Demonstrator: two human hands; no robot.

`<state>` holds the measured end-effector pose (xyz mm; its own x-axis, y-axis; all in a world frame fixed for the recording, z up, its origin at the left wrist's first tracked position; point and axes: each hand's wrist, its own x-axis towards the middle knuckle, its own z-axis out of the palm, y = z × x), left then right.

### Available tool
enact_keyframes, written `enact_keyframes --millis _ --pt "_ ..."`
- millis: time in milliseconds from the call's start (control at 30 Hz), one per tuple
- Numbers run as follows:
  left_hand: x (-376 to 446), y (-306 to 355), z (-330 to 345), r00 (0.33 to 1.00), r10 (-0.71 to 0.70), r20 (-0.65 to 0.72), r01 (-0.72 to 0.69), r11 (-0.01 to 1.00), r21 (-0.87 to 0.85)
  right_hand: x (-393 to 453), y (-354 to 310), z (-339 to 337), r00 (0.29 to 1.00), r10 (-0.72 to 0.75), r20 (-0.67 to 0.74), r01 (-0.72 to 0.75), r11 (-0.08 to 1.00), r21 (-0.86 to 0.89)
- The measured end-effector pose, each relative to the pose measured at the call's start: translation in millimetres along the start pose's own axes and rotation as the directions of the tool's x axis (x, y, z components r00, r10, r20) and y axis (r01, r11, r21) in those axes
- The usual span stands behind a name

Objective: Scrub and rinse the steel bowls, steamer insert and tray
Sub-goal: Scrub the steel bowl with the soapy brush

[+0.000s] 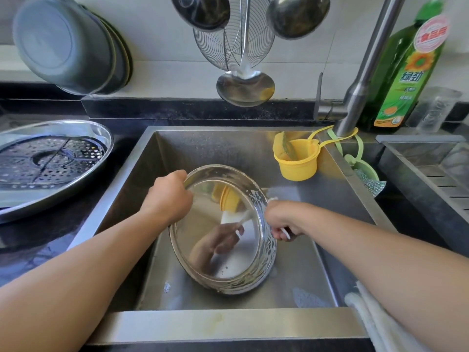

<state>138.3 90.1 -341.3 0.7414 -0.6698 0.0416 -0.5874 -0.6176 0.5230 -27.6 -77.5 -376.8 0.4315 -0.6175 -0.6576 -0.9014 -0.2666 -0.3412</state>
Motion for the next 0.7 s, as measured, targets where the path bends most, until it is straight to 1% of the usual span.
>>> enact_keyframes --millis 67,133,167,233,267,300,333,433,467,500,533,567,633,667,700 --pt "-0.4 5.3 -0.4 0.999 0.040 -0.007 -0.040 0.998 -0.055 -1.9 -11.9 -2.1 0.995 -0.040 -0.094 0.032 0.996 -0.088" --pt "-1.9 9.5 1.9 0.998 0.064 -0.007 -0.064 0.994 -0.092 -5.2 -22.3 -2.3 0.961 -0.180 -0.210 0.147 0.975 -0.166" --pt "-3.1 11.5 4.3 0.998 0.064 -0.002 -0.064 0.993 -0.101 -6.0 -25.7 -1.4 0.929 -0.260 -0.263 0.216 0.959 -0.185" --pt "-6.2 14.5 9.3 0.998 0.054 0.012 -0.053 0.992 -0.114 -9.0 -33.2 5.0 0.831 -0.423 -0.360 0.362 0.904 -0.227" --pt "-7.1 15.3 11.2 0.999 0.042 0.015 -0.040 0.992 -0.117 -13.2 -36.6 8.4 0.789 -0.466 -0.400 0.406 0.885 -0.229" --pt "-7.2 15.7 11.9 1.000 0.028 0.011 -0.027 0.992 -0.123 -13.6 -38.0 10.4 0.771 -0.483 -0.414 0.409 0.875 -0.258" --pt "-6.6 15.6 11.7 1.000 0.015 0.002 -0.015 0.991 -0.135 -11.8 -37.5 9.2 0.780 -0.451 -0.434 0.386 0.892 -0.234" --pt "-4.0 18.1 9.6 0.999 0.027 -0.020 -0.031 0.980 -0.198 4.5 -21.9 -5.4 0.871 -0.228 -0.434 0.185 0.973 -0.139" --pt "-3.1 19.2 9.3 0.999 0.038 -0.020 -0.042 0.976 -0.215 7.0 -17.5 -9.1 0.883 -0.186 -0.431 0.146 0.982 -0.122" --pt "-2.6 20.2 9.3 0.999 0.047 -0.020 -0.050 0.972 -0.231 6.8 -17.1 -11.2 0.879 -0.207 -0.429 0.163 0.977 -0.138" --pt "-2.1 20.6 10.0 0.998 0.050 -0.022 -0.054 0.967 -0.247 3.6 -20.1 -10.4 0.860 -0.265 -0.436 0.223 0.964 -0.146" --pt "-1.7 20.2 10.8 0.998 0.049 -0.025 -0.054 0.963 -0.264 -2.9 -26.2 -6.6 0.837 -0.343 -0.427 0.314 0.939 -0.140" --pt "-1.6 18.0 13.2 0.999 0.032 -0.014 -0.035 0.955 -0.296 -19.3 -40.6 5.3 0.784 -0.489 -0.382 0.502 0.862 -0.072" --pt "-1.7 16.5 14.4 1.000 0.020 -0.002 -0.019 0.949 -0.315 -26.6 -46.6 13.2 0.770 -0.536 -0.345 0.557 0.829 -0.045" --pt "-1.4 15.3 15.7 1.000 0.007 0.009 -0.004 0.942 -0.335 -29.6 -49.4 19.2 0.768 -0.562 -0.307 0.582 0.813 -0.034"
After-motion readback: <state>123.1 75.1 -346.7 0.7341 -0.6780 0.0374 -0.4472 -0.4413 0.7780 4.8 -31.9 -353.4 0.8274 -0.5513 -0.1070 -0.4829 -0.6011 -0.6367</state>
